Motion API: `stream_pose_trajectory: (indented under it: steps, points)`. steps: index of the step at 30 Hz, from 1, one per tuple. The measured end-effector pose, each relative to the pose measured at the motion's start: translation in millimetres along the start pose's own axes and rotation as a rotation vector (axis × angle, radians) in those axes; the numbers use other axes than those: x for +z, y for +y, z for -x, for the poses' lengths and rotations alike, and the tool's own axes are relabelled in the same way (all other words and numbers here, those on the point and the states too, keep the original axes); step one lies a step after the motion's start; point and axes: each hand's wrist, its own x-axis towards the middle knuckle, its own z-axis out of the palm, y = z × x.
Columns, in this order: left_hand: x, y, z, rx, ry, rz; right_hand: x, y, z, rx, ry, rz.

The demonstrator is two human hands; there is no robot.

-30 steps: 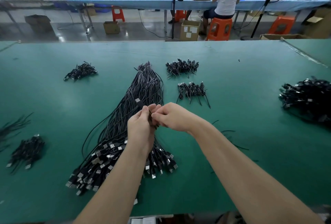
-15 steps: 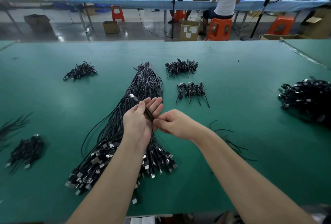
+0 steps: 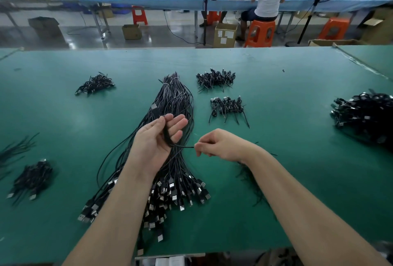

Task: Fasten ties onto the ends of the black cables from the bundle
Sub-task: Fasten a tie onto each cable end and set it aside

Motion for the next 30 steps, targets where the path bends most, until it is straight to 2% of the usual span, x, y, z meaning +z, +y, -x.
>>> stream_pose_trajectory:
  steps: [3, 7, 9, 14, 23, 30]
  points:
    - [-9.9, 9.2, 7.2, -0.028, -0.092, -0.122, -16.5, 6.2, 5.0, 0.061, 0.035, -0.044]
    - [-4.6, 0.2, 18.0, -0.164, -0.344, -0.431, -24.7, -2.4, -0.5, 0.081, 0.129, -0.199]
    - [2.6, -10.9, 20.6, -0.214, -0.411, -0.528, -23.8, -14.6, -4.2, 0.082, 0.130, -0.207]
    - [10.2, -29.9, 19.8, -0.191, -0.345, -0.597, -22.6, -33.7, -7.3, 0.130, 0.140, -0.187]
    - [18.1, -47.3, 12.1, 0.110, -0.153, -0.511, -15.5, -45.5, -5.3, 0.149, 0.153, -0.324]
    - [19.3, -50.3, 6.1, 0.194, -0.121, -0.529, -16.5, -51.2, -1.6, 0.119, 0.172, -0.589]
